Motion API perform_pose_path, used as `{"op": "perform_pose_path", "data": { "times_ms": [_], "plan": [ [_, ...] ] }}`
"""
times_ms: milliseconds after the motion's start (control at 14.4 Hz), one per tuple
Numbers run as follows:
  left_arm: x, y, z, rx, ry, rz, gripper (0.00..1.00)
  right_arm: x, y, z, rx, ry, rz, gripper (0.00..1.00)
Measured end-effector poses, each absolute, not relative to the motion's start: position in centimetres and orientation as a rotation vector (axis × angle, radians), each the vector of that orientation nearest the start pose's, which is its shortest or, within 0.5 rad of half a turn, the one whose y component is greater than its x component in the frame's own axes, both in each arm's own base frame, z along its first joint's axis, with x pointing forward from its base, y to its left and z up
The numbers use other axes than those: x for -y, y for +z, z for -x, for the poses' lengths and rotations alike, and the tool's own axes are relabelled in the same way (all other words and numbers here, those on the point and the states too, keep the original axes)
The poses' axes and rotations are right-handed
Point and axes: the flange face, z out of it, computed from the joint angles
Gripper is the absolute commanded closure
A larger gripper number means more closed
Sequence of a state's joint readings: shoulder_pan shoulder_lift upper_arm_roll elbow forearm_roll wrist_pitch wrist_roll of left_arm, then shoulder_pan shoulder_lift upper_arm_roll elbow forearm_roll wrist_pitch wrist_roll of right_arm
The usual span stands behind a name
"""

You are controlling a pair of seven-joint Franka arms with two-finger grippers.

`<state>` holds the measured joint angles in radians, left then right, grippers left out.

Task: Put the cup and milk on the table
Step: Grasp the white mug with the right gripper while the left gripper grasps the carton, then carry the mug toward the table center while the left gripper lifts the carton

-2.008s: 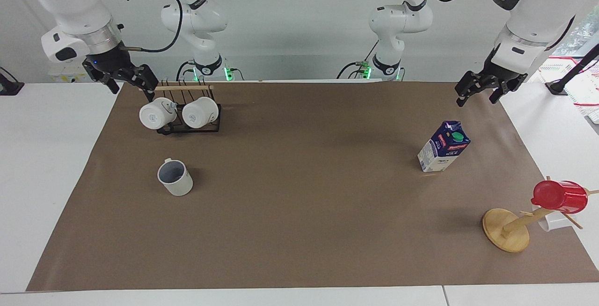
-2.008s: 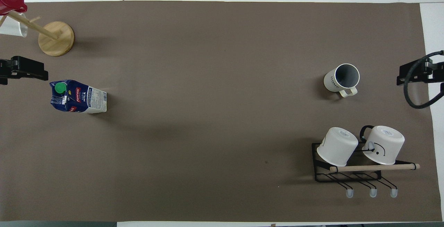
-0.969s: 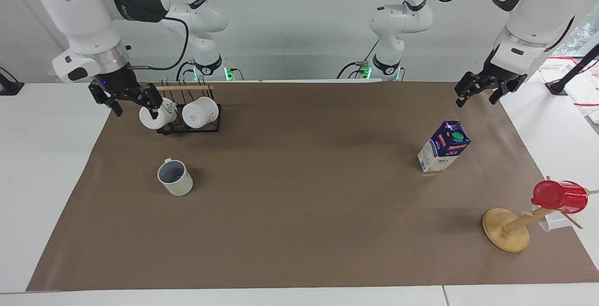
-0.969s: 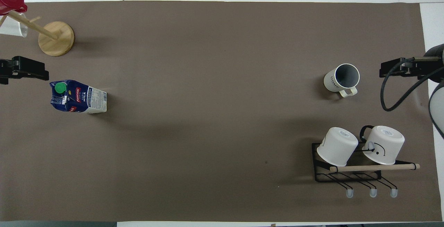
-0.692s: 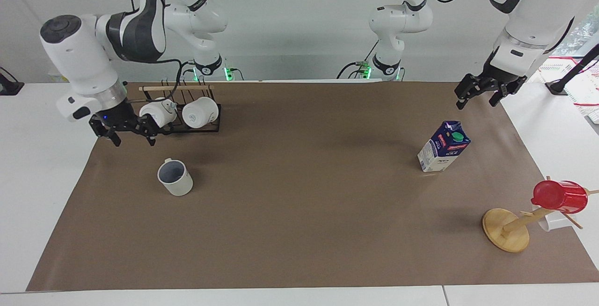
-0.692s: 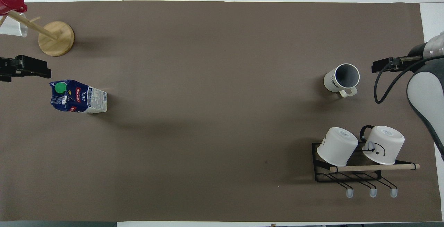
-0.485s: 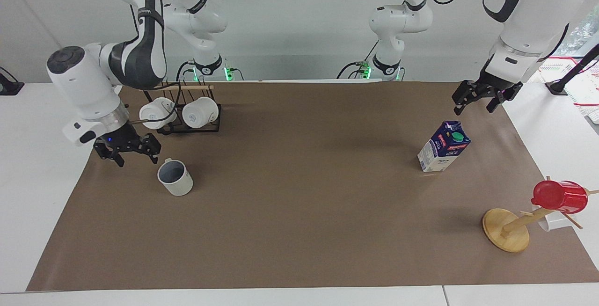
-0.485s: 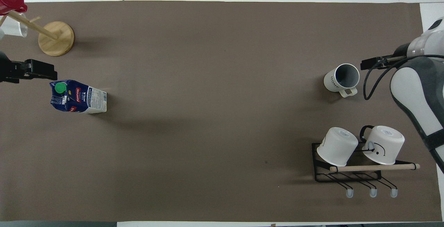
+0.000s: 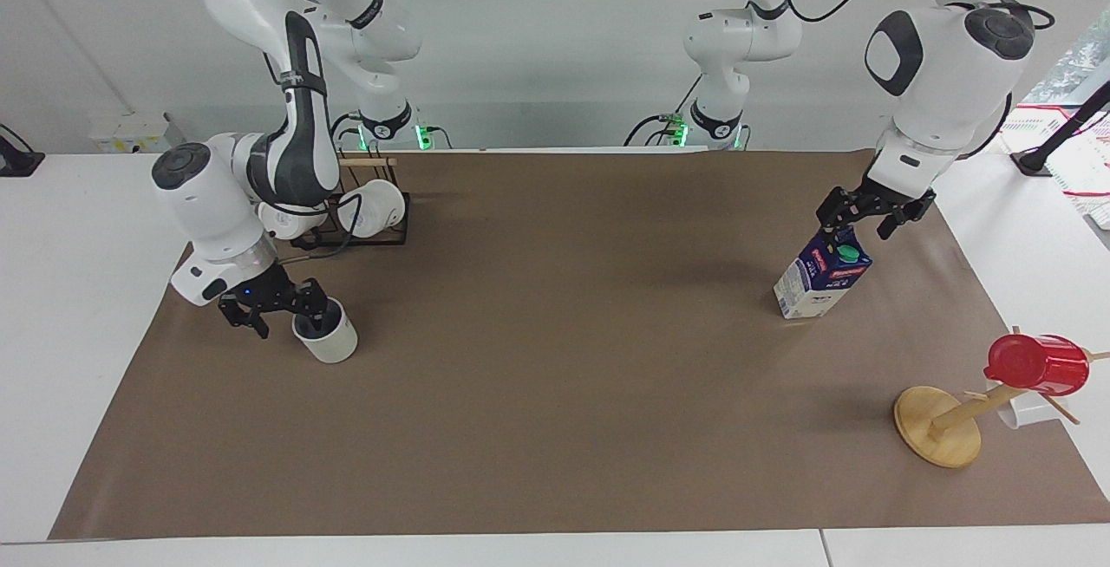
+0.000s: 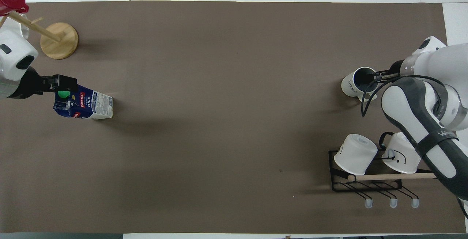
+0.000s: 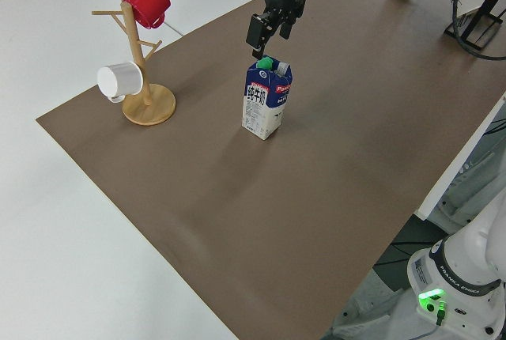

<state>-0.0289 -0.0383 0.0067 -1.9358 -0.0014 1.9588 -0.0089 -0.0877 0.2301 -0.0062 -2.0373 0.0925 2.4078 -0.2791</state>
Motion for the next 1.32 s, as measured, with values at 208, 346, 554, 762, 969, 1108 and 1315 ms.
{"op": "perform_pose_path", "data": {
  "times_ms": [208,346,554,762,969,1108,1315],
  "plan": [
    [0.3,48.4,-55.2,-0.003,-0.1,3.142,0.0,5.1,33.9,-60.0,0.171,-0.227,3.072,1.0],
    [0.2,47.6,-55.1,0.0,-0.113,3.141,0.0,5.0,34.0,-60.1,0.163,-0.229,3.065,1.0],
    [0.2,47.1,-55.0,0.0,-0.103,3.142,0.0,4.4,35.3,-60.7,0.178,-0.214,3.055,1.0],
    [0.2,46.5,-54.8,0.0,-0.087,3.142,0.7,-1.1,39.2,-62.2,0.262,-0.214,3.024,1.0],
    [0.2,46.4,-54.8,-0.012,-0.09,3.142,1.0,-10.0,40.8,-62.0,0.276,-0.233,3.057,1.0],
    [0.2,46.4,-54.8,-0.059,-0.091,3.14,1.0,-15.7,40.9,-60.9,0.289,-0.255,3.12,1.0],
    [0.2,47.9,-55.1,-0.074,-0.131,3.138,1.0,-22.8,40.6,-58.8,0.28,-0.278,3.126,1.0]
  ]
}}
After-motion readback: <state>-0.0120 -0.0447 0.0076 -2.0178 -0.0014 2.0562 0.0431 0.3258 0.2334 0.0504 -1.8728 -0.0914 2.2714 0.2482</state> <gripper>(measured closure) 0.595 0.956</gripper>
